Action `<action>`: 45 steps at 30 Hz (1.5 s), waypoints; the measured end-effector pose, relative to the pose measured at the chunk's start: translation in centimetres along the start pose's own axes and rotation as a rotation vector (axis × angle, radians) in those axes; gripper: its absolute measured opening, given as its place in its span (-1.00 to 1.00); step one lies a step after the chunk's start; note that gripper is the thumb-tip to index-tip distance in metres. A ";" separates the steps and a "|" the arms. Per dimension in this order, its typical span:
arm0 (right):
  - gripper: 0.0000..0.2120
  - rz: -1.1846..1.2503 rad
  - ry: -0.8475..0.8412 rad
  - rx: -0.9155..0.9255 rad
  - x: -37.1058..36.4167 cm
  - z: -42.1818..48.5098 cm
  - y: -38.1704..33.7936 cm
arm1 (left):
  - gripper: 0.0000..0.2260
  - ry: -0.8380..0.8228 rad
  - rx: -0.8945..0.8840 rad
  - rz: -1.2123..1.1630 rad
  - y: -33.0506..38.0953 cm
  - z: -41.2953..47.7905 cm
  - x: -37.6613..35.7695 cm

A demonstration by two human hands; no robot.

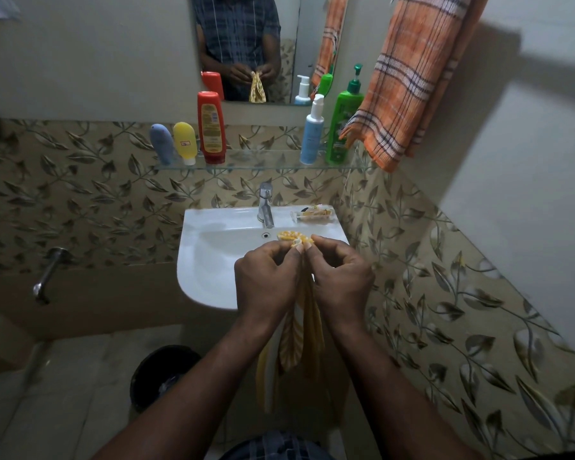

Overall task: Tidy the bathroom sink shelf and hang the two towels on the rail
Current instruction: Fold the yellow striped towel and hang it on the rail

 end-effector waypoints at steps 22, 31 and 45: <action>-0.85 -0.088 0.140 0.174 0.3 -0.1 -1.3 | -0.85 -0.011 -0.209 0.133 2.2 0.8 0.4; -0.84 -0.030 0.342 -0.097 8.1 6.5 3.0 | -0.88 -0.213 -0.335 0.516 -1.2 4.3 2.6; -0.81 -0.049 0.506 -0.115 12.5 10.6 3.6 | -0.79 -0.427 -0.189 0.560 -7.1 3.2 2.4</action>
Point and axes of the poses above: each hand's wrist, its own z-axis towards the middle knuckle, its own x-axis out of the back of the hand, y = z × x, the point moved 10 cm from there along z, towards the middle knuckle, and after that the axes turned 3 degrees about -z, right-handed, at the moved point
